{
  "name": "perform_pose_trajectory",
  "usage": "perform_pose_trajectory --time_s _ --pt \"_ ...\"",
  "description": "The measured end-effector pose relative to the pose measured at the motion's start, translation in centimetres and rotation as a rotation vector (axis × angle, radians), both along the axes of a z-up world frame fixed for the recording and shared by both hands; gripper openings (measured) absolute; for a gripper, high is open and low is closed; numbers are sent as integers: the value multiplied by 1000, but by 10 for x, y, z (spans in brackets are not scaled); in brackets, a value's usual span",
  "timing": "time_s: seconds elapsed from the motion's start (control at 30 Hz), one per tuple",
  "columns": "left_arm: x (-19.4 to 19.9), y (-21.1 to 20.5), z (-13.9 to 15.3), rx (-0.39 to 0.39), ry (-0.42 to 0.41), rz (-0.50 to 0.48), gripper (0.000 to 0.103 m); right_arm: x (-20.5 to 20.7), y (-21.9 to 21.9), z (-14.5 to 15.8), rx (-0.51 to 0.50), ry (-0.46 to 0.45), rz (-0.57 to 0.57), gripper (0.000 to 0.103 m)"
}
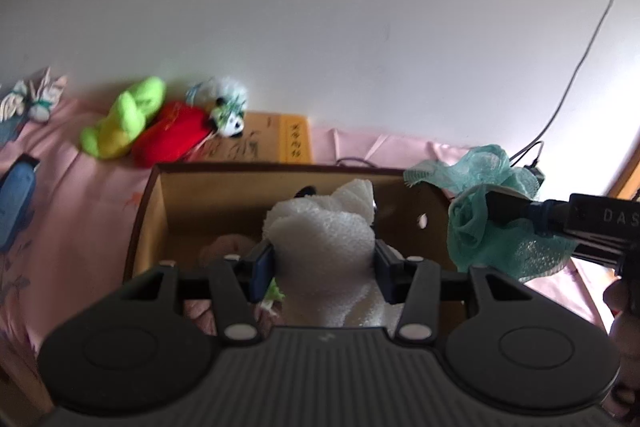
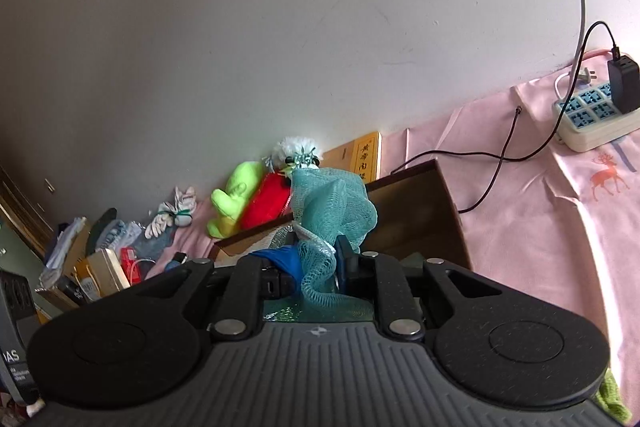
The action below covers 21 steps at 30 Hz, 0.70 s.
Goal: Organize soft objects
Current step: 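Carry the white bundle and the green cloth with teal sponge into the brown box, then open both tools to drop the items inside the box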
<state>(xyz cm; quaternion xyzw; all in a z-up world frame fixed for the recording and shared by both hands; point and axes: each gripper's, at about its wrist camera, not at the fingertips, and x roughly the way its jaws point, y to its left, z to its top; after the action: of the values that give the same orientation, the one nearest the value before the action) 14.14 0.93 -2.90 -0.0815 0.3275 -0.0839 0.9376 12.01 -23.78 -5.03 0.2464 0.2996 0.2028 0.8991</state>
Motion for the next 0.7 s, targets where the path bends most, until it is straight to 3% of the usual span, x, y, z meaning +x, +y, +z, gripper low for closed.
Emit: perform_pose_trajectory --time_s 0.27,0.43,0.7 --pt "18 -3 -21 33 94 48 53 8 8 -19 -87 22 -74 7" --pt "21 -2 -26 44 122 75 66 12 8 -26 -146 68 -123 8" --pt "20 2 -30 51 151 94 68 -3 -2 -25 -18 99 -144 10"
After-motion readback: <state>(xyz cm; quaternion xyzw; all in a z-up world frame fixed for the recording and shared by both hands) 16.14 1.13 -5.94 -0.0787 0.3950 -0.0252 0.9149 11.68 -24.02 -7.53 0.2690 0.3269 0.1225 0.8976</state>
